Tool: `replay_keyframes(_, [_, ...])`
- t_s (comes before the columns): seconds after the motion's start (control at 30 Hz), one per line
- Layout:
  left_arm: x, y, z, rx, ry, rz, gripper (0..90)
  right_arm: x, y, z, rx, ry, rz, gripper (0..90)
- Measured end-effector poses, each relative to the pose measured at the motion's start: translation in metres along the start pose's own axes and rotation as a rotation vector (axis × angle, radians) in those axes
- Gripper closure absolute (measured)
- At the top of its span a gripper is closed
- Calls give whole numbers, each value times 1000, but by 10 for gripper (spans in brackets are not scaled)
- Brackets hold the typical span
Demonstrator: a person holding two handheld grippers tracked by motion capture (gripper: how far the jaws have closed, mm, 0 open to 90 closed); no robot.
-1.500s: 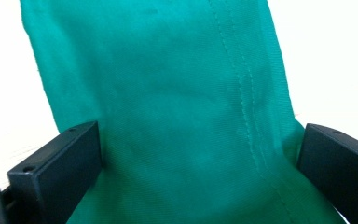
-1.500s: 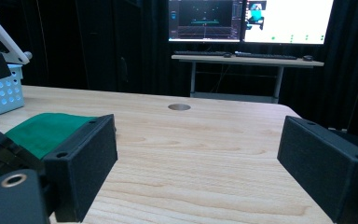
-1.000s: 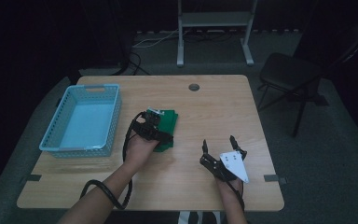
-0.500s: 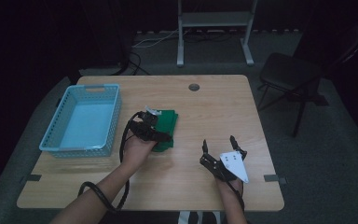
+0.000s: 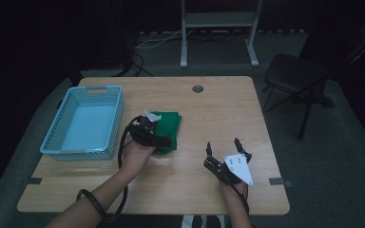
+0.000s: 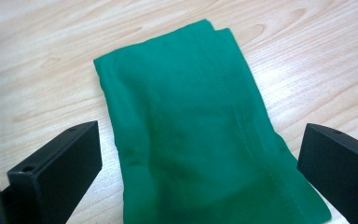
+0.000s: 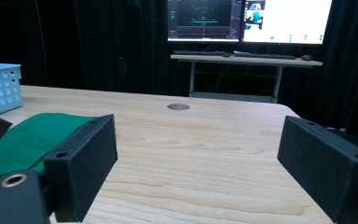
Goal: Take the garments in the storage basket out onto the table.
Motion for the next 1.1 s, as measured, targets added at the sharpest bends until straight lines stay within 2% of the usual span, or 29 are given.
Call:
replay_keyframes(0.13, [-5,-3,-5,20,-25,-18,0,0,0,0,0,-1,0,111])
replay_keyframes(0.2, [-6,-3,-8,27,-27,-12,0,0,0,0,0,-3,-1,111])
replay_keyframes(0.27, [-7,-3,-10,40,-30,14,0,0,0,0,0,-4,-3,111])
replay_keyframes(0.4, [-9,-2,-13,48,-48,14,0,0,0,0,1,-4,-3,111])
replay_keyframes(0.5, [-10,-1,-17,61,-49,6,0,0,0,0,2,-3,-3,111])
replay_keyframes(0.67, [-16,1,-25,50,-70,-25,0,0,0,0,1,-6,-3,111])
replay_keyframes(0.9, [-21,4,-37,67,-75,-35,0,0,0,0,0,-5,-6,110])
replay_keyframes(1.0, [-24,5,-41,80,-89,-39,0,0,0,0,1,-5,-7,111])
replay_keyframes(1.1, [-29,7,-45,79,-113,-62,0,0,0,0,0,-5,-7,111])
Point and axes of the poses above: each handheld gripper's, and its own axes: x roughly forward along the jaws, z roughly out of its top, y roughly to its left, the point moved 6 cm from there along x, roughly forward along the jaws, and after that the axes turned 1 degree about -z, right-handed, at the moved point
